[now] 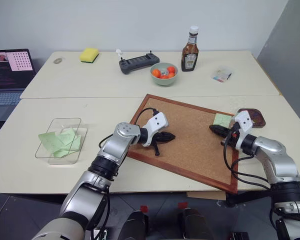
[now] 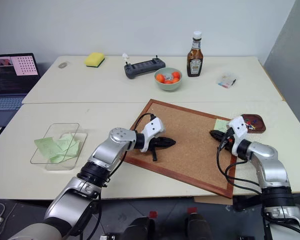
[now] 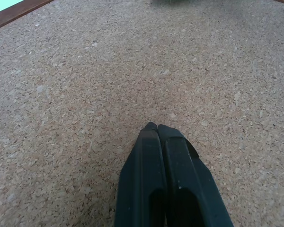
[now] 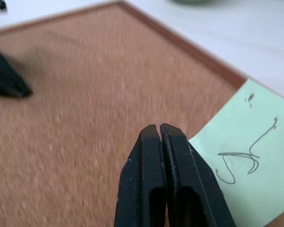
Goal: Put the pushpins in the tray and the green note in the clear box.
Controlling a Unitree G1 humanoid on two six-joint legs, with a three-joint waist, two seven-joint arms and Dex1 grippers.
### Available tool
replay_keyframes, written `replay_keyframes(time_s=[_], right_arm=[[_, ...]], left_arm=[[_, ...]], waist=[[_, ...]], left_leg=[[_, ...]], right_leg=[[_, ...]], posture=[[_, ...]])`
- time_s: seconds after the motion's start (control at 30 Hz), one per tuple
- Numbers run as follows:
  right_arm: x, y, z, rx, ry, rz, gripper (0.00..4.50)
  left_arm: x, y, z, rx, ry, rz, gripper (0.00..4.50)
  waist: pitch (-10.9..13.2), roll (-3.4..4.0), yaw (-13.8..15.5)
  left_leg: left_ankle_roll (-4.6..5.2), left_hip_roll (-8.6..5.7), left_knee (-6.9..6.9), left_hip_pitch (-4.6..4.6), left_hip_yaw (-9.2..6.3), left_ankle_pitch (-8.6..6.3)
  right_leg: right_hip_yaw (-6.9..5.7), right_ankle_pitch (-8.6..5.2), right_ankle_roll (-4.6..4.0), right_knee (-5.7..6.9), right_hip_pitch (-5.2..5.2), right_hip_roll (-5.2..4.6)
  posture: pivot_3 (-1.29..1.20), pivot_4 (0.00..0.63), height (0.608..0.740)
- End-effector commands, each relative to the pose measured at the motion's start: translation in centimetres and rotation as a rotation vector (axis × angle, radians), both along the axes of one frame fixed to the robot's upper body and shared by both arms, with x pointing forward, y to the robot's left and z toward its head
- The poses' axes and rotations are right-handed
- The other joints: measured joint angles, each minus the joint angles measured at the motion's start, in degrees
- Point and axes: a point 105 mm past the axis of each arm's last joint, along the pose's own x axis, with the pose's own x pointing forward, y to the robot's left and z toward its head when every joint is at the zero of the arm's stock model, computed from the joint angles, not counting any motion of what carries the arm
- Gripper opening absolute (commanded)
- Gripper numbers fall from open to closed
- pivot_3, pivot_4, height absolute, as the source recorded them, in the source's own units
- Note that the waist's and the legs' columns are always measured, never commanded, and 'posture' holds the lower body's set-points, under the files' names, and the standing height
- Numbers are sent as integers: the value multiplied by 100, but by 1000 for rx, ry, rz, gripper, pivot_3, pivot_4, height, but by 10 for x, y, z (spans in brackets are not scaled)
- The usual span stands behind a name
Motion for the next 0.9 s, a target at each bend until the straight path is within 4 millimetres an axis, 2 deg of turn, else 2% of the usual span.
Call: replay_keyframes(time_s=[0.03, 0.27, 0.33, 0.43, 0.63, 0.7, 0.73, 0.9], right_arm=[[-3, -3, 26, 18, -87, -3, 8], [-5, -6, 31, 12, -112, -23, 8], [-9, -2, 31, -26, -125, 7, 8], [-18, 9, 25, -127, -146, 88, 8], [-33, 27, 17, -281, -209, 264, 0], [-36, 32, 18, -308, -231, 307, 0], [-37, 35, 18, -318, -242, 332, 0], [-43, 53, 25, -342, -298, 443, 0]], left_arm=[[-3, 5, -16, 62, 39, 9, 0], [-2, 4, -17, 69, 40, 8, 0], [1, 0, -10, 6, 65, 32, 0], [9, -8, 17, -150, 48, 63, 0], [11, 2, 74, -442, 189, 64, 1128], [7, 6, 87, -498, 235, 40, 1458], [5, 8, 93, -521, 257, 23, 1774], [-6, 10, 97, -545, 332, -27, 2745]], waist=[[0, -1, 0], [0, 0, 0], [0, 0, 4], [0, 0, 31], [6, -10, 22], [6, -10, 14], [6, -10, 13], [6, -10, 15]], left_leg=[[0, 0, 0, 0, -1, 0], [0, 0, 0, 1, -1, 0], [0, 0, 0, 1, -2, 0], [0, -2, 0, 0, -3, 0], [-1, -1, 3, -29, -4, 1], [-2, 0, 2, -32, -4, 1], [-2, 1, 2, -32, -4, 1], [-7, 1, 2, -28, -6, 4]], right_leg=[[-1, 0, 0, -1, 2, 0], [-2, 0, 0, -1, 2, 0], [-2, 0, 0, -1, 2, 0], [-3, 0, 0, -1, 3, 0], [-6, 0, 0, 4, -28, -1], [-7, 0, 0, 5, -33, 0], [-7, 0, 0, 4, -33, 0], [-7, 0, 0, 3, -29, 0]], posture=[[0, 150, 740], [0, 150, 740], [0, 150, 740], [0, 150, 740], [0, 150, 740], [0, 150, 740], [0, 150, 740], [0, 150, 740]])
